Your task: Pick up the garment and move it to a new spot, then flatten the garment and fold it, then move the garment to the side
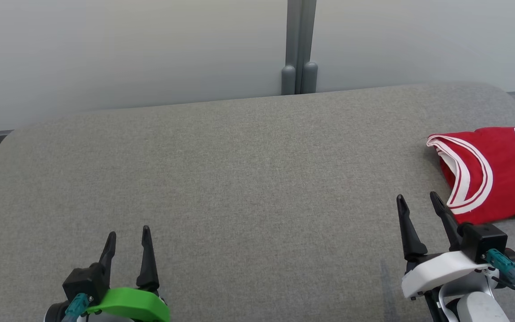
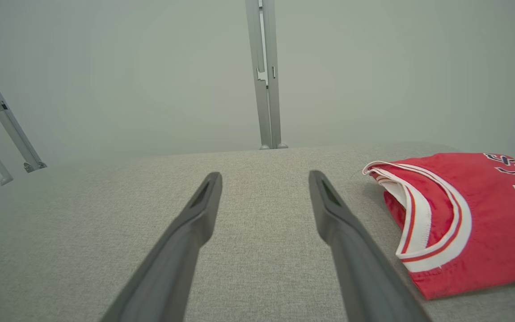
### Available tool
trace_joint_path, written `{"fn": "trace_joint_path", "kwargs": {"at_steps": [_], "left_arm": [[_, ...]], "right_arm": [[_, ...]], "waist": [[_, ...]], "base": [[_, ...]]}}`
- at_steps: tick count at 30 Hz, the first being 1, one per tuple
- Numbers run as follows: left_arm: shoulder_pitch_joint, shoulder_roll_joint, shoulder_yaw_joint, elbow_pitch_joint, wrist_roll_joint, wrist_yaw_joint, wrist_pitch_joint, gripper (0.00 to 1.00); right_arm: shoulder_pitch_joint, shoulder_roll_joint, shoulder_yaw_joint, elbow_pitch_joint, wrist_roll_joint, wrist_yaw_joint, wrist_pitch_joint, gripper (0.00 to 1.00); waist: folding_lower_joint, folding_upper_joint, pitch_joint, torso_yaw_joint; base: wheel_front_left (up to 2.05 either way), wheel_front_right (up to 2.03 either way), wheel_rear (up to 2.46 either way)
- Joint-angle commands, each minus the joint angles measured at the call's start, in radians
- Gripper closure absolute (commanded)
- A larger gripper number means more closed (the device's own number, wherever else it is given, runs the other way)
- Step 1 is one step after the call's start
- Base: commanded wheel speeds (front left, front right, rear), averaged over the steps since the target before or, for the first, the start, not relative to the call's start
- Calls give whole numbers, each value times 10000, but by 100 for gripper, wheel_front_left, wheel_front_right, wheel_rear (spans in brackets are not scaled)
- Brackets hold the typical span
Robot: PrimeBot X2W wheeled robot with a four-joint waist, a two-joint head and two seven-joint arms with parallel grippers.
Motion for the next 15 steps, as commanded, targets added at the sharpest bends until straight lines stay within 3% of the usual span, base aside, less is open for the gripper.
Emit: {"fn": "trace_joint_path", "kwargs": {"at_steps": [1,8,9,15], "left_arm": [[160,16,22,2,76,-34,-48,0],[159,31,41,-88,180,27,-48,0],[51,-5,2,-47,126,-1,3,100],[88,-68,66,239,-237,-61,174,100]], "right_arm": [[108,-22,-27,-61,34,-4,22,0],[184,-22,12,-36,45,-4,30,0],[37,6,25,33,5,0,24,100],[85,55,-61,358,420,0,159,100]], "waist": [[0,0,-7,10],[0,0,-62,42],[0,0,-59,41],[0,0,-51,35]], "base": [[0,0,0],[0,0,0],[0,0,0],[0,0,0]]}}
